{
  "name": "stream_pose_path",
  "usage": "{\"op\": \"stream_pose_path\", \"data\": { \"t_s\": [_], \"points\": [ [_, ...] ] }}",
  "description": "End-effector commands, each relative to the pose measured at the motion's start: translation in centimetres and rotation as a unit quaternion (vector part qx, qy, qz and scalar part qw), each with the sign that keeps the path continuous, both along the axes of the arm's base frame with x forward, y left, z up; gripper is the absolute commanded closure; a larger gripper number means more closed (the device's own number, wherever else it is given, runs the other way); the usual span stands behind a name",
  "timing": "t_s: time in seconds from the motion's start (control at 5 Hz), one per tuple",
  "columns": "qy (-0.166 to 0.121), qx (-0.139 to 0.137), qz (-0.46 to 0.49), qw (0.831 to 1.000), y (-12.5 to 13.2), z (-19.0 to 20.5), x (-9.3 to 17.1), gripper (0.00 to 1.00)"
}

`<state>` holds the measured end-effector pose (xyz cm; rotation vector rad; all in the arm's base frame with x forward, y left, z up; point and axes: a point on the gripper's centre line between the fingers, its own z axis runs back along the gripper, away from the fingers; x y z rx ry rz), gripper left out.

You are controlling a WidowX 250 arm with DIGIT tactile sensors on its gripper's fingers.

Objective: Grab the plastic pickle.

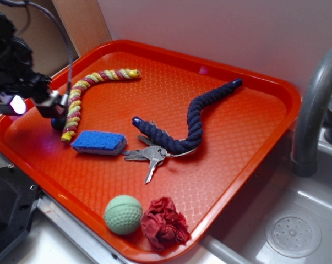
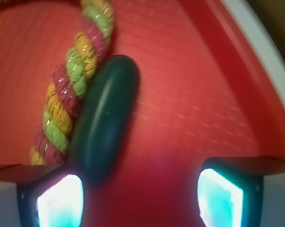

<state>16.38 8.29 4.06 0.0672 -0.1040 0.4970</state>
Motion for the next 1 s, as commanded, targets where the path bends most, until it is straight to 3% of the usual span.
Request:
{"op": "stream_pose_path", "data": {
  "t_s": [0.0,0.8],
  "points": [
    [0.012,0.029,0.009,0.999,2.5,-1.9,1.1,0.00],
    [0.021,0.046,0.010,0.999,2.7,-3.3,1.4,0.00]
  ]
}}
